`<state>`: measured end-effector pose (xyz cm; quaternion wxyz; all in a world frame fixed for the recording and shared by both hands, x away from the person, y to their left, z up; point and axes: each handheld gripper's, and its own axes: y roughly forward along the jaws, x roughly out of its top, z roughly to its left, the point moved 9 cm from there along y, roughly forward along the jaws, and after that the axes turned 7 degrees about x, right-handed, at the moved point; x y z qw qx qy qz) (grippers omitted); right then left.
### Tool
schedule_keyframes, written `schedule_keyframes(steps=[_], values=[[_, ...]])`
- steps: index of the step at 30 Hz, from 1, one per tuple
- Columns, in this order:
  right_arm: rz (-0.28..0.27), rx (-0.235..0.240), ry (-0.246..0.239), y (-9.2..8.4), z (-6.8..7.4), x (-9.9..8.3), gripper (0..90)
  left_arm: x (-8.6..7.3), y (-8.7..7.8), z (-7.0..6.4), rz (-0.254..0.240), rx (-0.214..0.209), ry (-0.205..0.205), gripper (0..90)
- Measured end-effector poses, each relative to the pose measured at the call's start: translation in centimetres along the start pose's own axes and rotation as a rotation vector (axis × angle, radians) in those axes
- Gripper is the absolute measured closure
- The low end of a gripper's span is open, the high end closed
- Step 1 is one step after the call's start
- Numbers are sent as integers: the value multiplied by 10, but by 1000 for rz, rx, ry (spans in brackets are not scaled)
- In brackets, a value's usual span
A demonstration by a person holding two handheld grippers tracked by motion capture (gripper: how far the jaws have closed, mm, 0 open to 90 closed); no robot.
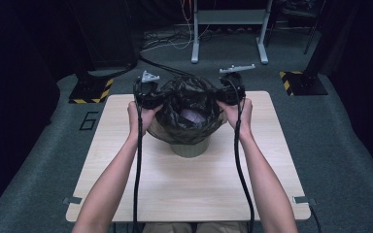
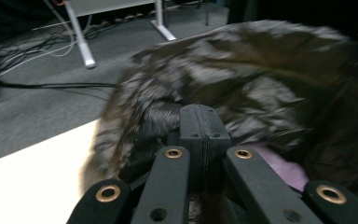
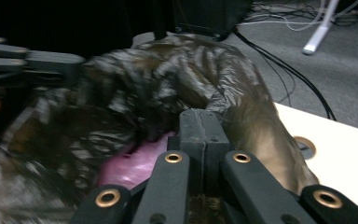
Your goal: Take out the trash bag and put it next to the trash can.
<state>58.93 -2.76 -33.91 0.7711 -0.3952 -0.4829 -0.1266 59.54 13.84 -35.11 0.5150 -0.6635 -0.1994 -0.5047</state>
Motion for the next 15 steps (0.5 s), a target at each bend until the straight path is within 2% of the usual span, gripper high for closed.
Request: schedule_keyframes(steps=[1,2,3,4,5,7,9,10,12,13,15], values=[[21,15,-14,7,9,2,900,0,6,-10,25,-21,16,895],[38,23,-15,12,12,0,900,0,6,-10,25,-21,16,895],[61,27,-15,17,14,-3,900,-7,17,-17,78,-34,33,894],[61,27,-15,17,14,-3,900,-7,17,-17,78,-34,33,894],[79,32,-14,23,14,-7,900,-13,23,-19,110,-36,45,894],[137,30,-10,37,13,-21,900,-26,33,-23,176,-26,71,893],[215,20,-2,50,10,-40,900,-34,38,-24,206,-11,88,892],[234,17,0,56,8,-48,900,-31,36,-23,193,-18,79,877],[240,20,4,55,8,-48,900,-30,33,-21,193,-7,88,845],[235,21,-1,52,8,-46,899,-28,29,-20,192,-13,91,780],[216,31,-8,45,10,-40,818,-21,20,-18,178,-24,72,686]])
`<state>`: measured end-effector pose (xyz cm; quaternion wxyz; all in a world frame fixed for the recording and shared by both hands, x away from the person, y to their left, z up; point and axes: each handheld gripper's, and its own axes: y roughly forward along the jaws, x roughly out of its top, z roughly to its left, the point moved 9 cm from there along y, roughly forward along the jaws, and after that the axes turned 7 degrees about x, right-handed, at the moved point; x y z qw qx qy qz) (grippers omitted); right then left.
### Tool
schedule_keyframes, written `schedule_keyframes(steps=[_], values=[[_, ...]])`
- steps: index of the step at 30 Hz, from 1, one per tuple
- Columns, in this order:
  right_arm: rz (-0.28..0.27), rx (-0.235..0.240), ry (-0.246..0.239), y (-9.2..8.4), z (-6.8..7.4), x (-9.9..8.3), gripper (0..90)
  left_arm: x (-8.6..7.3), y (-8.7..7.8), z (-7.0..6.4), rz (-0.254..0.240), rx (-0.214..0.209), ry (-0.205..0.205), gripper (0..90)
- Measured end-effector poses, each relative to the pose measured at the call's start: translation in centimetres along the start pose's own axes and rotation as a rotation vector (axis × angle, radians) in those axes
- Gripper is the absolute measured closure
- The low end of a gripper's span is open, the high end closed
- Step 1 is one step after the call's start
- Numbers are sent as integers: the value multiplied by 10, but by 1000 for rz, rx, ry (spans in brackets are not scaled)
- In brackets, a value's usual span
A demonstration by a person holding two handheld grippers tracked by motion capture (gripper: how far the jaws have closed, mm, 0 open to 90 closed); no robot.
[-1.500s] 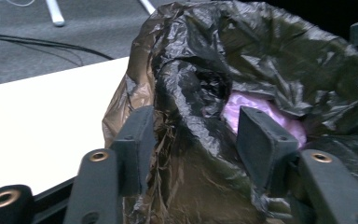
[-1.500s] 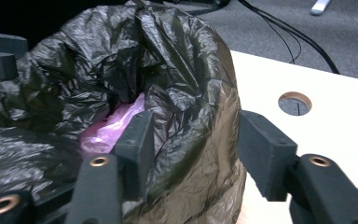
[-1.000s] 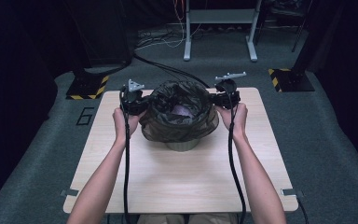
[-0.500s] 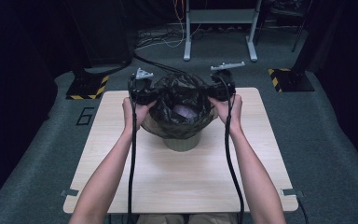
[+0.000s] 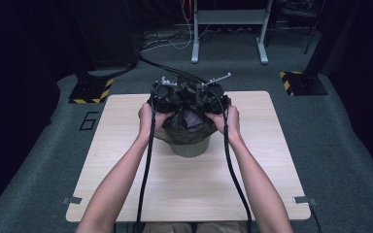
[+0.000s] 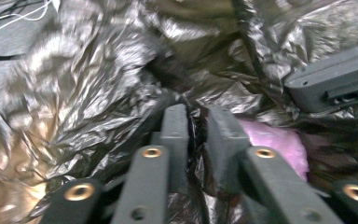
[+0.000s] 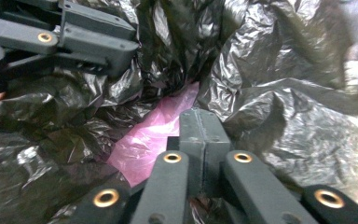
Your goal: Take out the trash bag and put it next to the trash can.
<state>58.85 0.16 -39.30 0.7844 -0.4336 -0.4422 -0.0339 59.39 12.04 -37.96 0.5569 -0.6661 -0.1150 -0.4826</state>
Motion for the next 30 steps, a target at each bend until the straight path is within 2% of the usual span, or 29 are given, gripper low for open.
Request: schedule_keyframes(steps=[1,2,3,4,5,6,7,8,9,10,11,12,13,14,15,16,17,19,20,27,29,30], values=[[-5,18,-5,-11,2,4,717,5,-11,4,-21,-8,-14,547],[-5,18,-5,-11,2,4,717,5,-11,4,-21,-8,-14,509],[-11,23,-9,-15,4,5,686,8,-19,9,-35,-3,-27,509],[-18,19,-17,-23,5,7,623,10,-25,13,-47,-13,-39,430],[-26,15,-24,-29,5,9,604,11,-30,19,-55,-9,-51,396],[-49,22,-19,-41,4,11,515,11,-37,30,-73,9,-77,332],[-49,22,-19,-41,4,11,515,11,-37,30,-73,9,-77,312],[-61,10,-14,-47,1,12,500,8,-41,39,-77,16,-105,312],[-90,0,-6,-58,-5,13,395,5,-42,45,-75,21,-119,260],[-100,-25,10,-62,-12,12,343,1,-43,52,-72,24,-143,244],[-100,-25,10,-62,-12,12,343,-4,-43,60,-66,30,-161,244],[-104,-55,47,-66,-27,7,286,-10,-42,67,-53,35,-178,206],[-104,-55,47,-66,-27,7,286,-15,-41,73,-48,34,-207,206],[-93,-66,96,-62,-42,-3,201,-26,-35,81,-28,13,-270,173],[-93,-66,96,-62,-42,-3,201,-26,-35,81,-28,13,-270,162],[-74,-60,144,-53,-51,-12,177,-36,-27,83,0,-16,-310,163],[-74,-60,144,-53,-51,-12,177,-36,-27,83,0,-16,-310,161],[-44,-55,168,-42,-56,-20,177,-44,-16,83,32,-39,-334,157],[-18,-49,189,-33,-57,-26,188,-51,-6,81,68,-51,-350,159],[23,-38,200,-17,-57,-33,236,-58,7,70,116,-71,-319,154],[25,-33,196,-15,-56,-33,274,-58,8,67,124,-72,-308,184],[22,-33,189,-14,-55,-32,327,-57,8,65,118,-85,-301,264]])
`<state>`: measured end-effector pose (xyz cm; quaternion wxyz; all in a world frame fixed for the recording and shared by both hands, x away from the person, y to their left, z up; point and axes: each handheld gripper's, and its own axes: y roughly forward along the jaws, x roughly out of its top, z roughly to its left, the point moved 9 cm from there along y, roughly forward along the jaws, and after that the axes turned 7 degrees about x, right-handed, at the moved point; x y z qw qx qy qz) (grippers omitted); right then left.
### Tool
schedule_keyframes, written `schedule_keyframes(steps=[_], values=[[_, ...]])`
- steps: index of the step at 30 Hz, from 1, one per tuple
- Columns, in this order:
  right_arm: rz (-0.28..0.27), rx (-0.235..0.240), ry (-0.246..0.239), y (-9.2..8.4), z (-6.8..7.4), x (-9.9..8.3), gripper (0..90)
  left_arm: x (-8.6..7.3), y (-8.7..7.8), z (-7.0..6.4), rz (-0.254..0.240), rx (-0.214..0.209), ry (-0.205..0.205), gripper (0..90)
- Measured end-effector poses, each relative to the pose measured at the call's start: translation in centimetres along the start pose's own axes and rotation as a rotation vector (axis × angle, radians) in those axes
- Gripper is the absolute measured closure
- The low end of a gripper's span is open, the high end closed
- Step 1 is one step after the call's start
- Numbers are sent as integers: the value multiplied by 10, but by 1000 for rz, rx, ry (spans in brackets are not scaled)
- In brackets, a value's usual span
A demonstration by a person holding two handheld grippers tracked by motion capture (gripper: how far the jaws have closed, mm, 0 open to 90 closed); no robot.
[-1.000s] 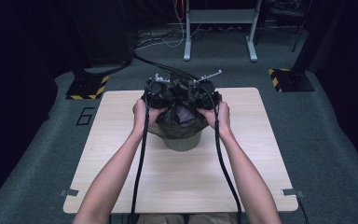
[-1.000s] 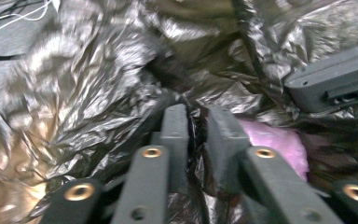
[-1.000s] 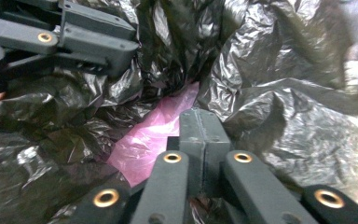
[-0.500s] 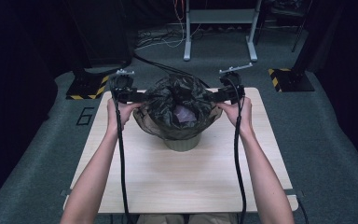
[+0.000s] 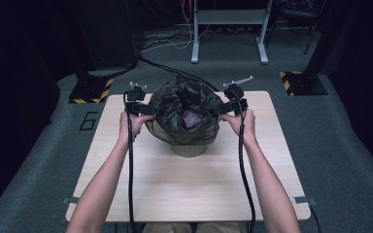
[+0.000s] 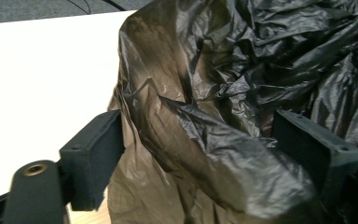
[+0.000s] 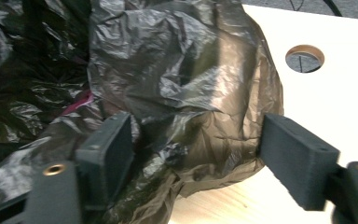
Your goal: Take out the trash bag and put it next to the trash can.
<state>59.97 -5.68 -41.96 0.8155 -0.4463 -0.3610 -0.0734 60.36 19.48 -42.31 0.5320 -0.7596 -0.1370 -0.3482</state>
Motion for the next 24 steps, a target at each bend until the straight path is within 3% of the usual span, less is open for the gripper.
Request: schedule_keyframes(steps=[1,3,4,5,7,9,11,14,15,16,21,22,24], values=[[0,0,0,0,0,0,327,0,0,-2,-2,-12,5,264],[-12,10,-6,-1,3,2,432,1,-2,-6,-9,-22,23,385],[-37,33,-22,-6,7,5,568,2,-3,-8,-19,-8,28,463],[-37,33,-22,-6,7,5,568,3,-4,-9,-27,-1,29,463],[-63,37,-34,-12,7,8,609,7,-8,-11,-57,16,32,568],[-57,43,-38,-13,7,7,611,9,-12,-11,-80,24,31,612],[-58,34,-20,-15,4,6,561,12,-16,-12,-102,48,36,614],[-80,41,-18,-19,4,8,572,14,-20,-13,-121,66,45,621],[-86,37,-16,-21,4,9,603,15,-21,-13,-129,68,51,645],[-99,26,-37,-25,5,11,692,17,-24,-13,-146,75,52,676],[-142,30,-58,-36,10,16,781,24,-36,-14,-194,72,56,751],[-163,33,-72,-43,14,20,868,27,-40,-17,-200,57,64,781],[-165,33,-77,-45,15,20,883,28,-44,-20,-199,41,77,795]])
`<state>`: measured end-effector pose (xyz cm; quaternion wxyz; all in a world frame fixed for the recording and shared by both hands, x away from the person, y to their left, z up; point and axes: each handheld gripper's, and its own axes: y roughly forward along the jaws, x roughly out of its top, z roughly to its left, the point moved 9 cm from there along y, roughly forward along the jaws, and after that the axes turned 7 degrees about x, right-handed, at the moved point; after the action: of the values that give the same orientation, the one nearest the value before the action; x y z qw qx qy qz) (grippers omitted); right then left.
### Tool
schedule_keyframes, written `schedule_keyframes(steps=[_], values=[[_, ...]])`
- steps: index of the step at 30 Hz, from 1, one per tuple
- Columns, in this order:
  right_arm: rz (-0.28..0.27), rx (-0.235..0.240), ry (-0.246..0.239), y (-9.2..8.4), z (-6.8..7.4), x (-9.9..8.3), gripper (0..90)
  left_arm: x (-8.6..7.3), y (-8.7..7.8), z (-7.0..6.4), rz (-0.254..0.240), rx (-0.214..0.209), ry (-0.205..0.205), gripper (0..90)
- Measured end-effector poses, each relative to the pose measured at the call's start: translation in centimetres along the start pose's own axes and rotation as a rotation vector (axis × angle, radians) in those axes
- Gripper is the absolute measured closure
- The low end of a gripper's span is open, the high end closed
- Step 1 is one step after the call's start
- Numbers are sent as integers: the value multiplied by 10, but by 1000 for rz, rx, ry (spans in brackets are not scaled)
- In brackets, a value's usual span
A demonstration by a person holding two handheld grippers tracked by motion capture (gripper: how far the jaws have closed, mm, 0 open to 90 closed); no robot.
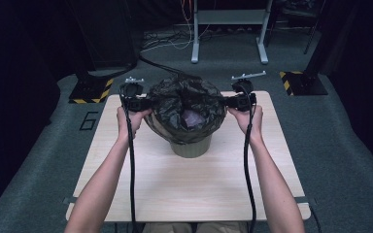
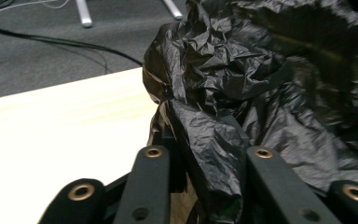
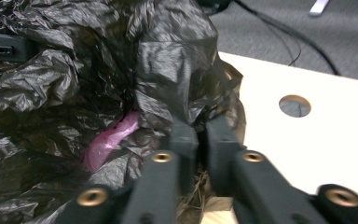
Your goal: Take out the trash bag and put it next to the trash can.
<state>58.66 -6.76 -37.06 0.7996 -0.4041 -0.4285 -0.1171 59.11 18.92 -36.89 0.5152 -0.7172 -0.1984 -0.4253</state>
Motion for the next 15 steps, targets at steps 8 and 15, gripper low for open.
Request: schedule_keyframes(steps=[8,15], values=[[-24,34,-53,-14,24,21,895,25,-17,-26,-39,-80,44,876],[-36,59,-95,-18,48,40,897,45,-24,-51,-67,-143,77,871]])
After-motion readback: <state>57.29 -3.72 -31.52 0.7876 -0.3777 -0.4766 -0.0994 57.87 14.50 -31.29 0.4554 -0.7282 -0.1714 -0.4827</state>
